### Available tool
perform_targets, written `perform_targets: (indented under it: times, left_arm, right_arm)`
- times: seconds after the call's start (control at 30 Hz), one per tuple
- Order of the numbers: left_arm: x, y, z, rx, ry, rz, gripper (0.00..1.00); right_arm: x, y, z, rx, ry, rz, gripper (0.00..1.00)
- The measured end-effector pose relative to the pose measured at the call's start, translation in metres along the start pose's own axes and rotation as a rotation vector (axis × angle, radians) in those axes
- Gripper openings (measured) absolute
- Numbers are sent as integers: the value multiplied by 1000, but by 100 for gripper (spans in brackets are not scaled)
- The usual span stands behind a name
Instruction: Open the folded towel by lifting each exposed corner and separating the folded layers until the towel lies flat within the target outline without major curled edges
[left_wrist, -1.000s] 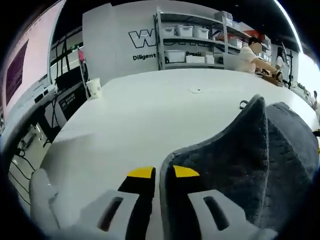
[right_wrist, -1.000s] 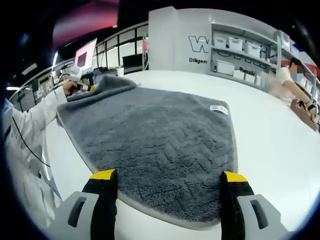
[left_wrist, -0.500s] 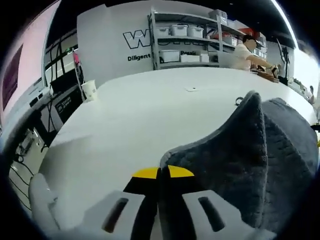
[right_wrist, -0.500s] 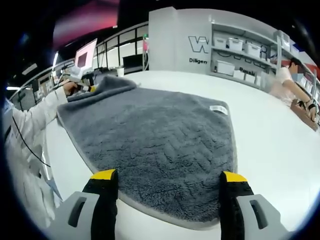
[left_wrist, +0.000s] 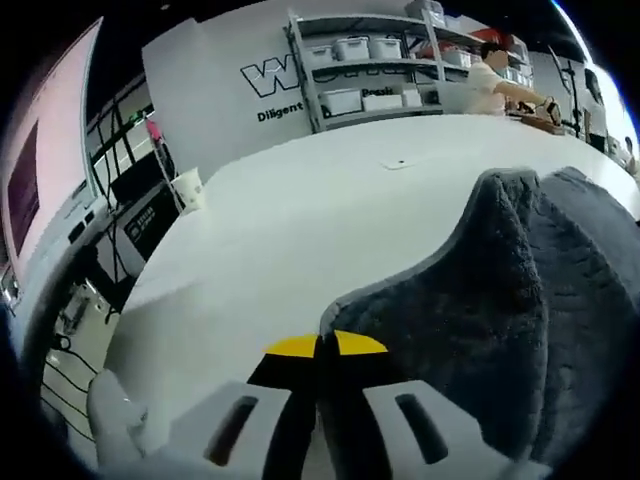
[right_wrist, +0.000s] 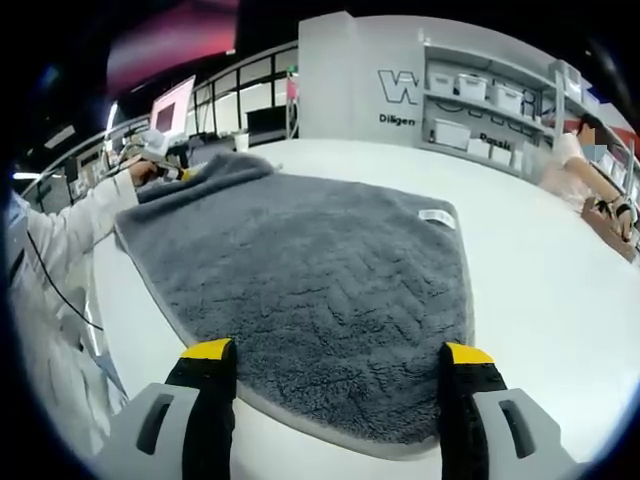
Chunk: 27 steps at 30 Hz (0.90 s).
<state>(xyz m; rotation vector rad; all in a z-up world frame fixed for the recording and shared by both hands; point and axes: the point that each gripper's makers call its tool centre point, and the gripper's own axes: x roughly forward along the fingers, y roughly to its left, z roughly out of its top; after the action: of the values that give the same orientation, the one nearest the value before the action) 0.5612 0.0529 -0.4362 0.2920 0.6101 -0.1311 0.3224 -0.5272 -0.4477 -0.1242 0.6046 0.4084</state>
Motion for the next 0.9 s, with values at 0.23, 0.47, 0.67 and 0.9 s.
perform_targets:
  times: [0.23,0.47,0.67,0.9]
  left_arm:
    - [1,9,-2,29,19,30,3]
    - [2,14,-2,47,26,50,3]
    - [2,14,-2,47,29,49,2]
    - [2,15,-3,24,26,31,2]
  right_arm:
    - [-2,-1,-2,-1,4,1,82]
    - [-5,-4,-4,0,14,-1,82]
    - [-8,-3,-6,-21,66,26,82]
    - [-15,-10,-1,-80,103,1,80]
